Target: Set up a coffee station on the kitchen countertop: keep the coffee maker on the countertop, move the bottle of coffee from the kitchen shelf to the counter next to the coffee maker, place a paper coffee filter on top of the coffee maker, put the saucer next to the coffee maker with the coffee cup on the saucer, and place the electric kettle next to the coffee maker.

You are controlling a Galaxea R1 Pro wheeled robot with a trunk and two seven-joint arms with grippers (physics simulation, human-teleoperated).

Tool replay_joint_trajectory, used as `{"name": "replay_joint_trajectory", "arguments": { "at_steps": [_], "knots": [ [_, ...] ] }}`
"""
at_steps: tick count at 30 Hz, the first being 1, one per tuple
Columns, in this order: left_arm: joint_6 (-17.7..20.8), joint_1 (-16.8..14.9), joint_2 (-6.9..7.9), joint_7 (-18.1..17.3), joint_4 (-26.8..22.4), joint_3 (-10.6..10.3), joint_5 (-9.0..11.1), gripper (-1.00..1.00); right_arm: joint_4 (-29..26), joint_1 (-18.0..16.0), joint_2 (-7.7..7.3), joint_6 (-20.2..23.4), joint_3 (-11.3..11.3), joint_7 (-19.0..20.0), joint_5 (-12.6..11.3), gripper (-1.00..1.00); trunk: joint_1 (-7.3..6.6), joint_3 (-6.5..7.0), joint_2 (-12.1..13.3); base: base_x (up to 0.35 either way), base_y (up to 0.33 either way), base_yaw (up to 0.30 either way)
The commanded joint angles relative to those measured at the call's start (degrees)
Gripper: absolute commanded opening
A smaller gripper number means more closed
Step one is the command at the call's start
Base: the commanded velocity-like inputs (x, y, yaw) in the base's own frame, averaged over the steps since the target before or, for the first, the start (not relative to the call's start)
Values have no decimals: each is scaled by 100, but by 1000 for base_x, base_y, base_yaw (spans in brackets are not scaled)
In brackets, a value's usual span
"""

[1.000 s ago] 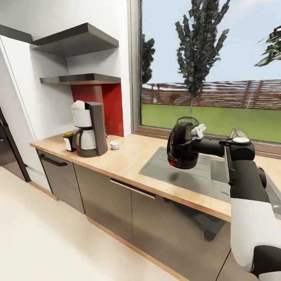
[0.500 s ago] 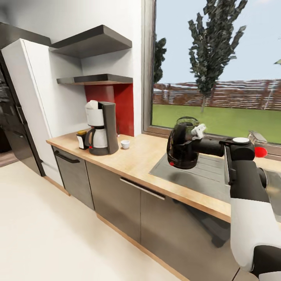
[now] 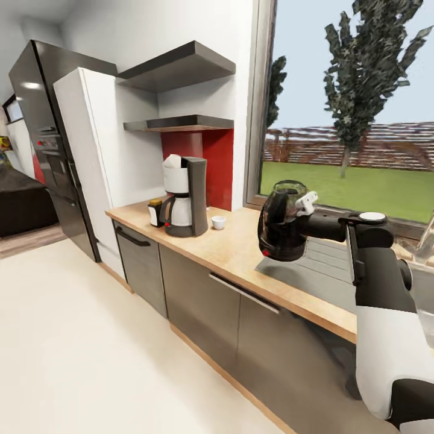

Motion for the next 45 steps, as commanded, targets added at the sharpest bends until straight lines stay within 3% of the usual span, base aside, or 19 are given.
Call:
{"name": "replay_joint_trajectory", "arguments": {
  "at_steps": [1,18,27,45],
  "knots": [
    [-9,0,0,-19,-3,46,-34,100,-9,-6,1,37,-8,60,21,-100,0,-5,-3,0,0,266],
    [0,0,0,-11,-3,46,-34,100,-9,-6,1,31,-11,60,21,-100,0,-5,-3,21,0,253],
    [0,0,0,-12,-3,46,-34,100,-6,-6,1,34,-20,60,26,-100,0,-5,-3,264,0,19],
    [-3,0,1,-51,-8,46,-34,100,0,-6,1,37,-26,63,21,-100,0,-5,-3,48,45,0]
  ]
}}
